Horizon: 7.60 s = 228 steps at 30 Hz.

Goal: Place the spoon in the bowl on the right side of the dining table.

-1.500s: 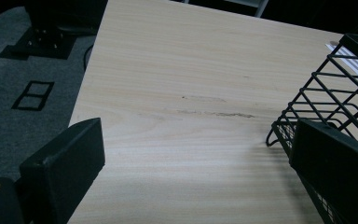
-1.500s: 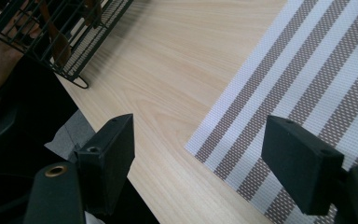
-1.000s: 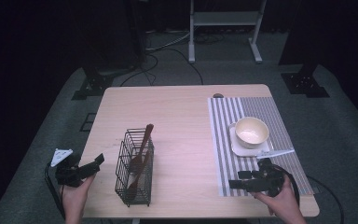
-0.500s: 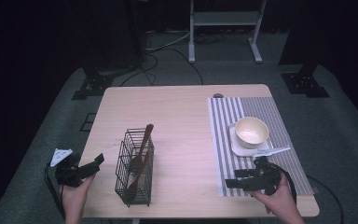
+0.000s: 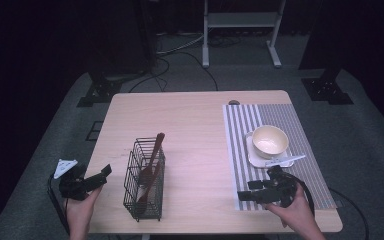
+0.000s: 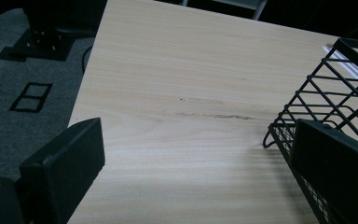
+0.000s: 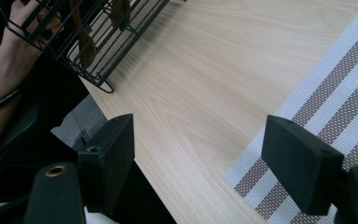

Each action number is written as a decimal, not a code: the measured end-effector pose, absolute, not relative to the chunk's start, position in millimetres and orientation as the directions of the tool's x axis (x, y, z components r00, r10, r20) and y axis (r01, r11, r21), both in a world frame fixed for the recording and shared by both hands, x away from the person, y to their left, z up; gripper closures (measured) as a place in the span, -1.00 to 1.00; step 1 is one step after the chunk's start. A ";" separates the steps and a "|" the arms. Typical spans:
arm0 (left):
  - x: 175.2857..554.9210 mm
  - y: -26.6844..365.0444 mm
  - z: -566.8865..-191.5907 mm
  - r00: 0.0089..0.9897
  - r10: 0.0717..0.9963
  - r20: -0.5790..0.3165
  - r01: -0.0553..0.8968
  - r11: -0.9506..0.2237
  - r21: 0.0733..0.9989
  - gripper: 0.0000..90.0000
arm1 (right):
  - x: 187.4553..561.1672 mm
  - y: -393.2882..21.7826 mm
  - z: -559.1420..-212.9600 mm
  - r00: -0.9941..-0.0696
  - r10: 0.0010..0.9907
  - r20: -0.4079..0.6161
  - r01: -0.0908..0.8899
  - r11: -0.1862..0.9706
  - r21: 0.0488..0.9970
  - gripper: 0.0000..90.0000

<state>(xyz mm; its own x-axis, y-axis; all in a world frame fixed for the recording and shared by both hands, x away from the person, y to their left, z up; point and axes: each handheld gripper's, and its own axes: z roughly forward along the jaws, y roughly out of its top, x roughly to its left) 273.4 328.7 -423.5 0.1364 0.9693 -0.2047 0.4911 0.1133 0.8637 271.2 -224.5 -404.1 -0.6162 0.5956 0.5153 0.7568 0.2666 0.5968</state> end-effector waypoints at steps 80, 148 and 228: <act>272.9 328.4 -420.5 0.143 0.968 -0.205 0.486 0.112 0.867 -0.95 | 298.0 -145.1 -362.6 -0.683 0.534 0.498 0.724 0.404 0.560 -0.46; 271.8 329.4 -418.8 0.145 0.967 -0.208 0.480 0.115 0.870 -0.95 | 319.4 -49.5 -330.8 -0.743 0.458 0.488 0.669 0.532 0.519 -0.46; 270.5 332.3 -417.8 0.138 0.967 -0.217 0.475 0.127 0.870 -0.95 | 344.9 7.0 -325.7 -0.743 0.457 0.489 0.668 0.540 0.512 0.85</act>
<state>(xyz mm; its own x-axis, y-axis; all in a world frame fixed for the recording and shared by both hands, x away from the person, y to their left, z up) 270.5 332.3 -417.8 0.1376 0.9665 -0.2167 0.4755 0.1275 0.8704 344.9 7.0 -325.7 -0.7431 0.4565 0.4893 0.6685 0.5398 0.5116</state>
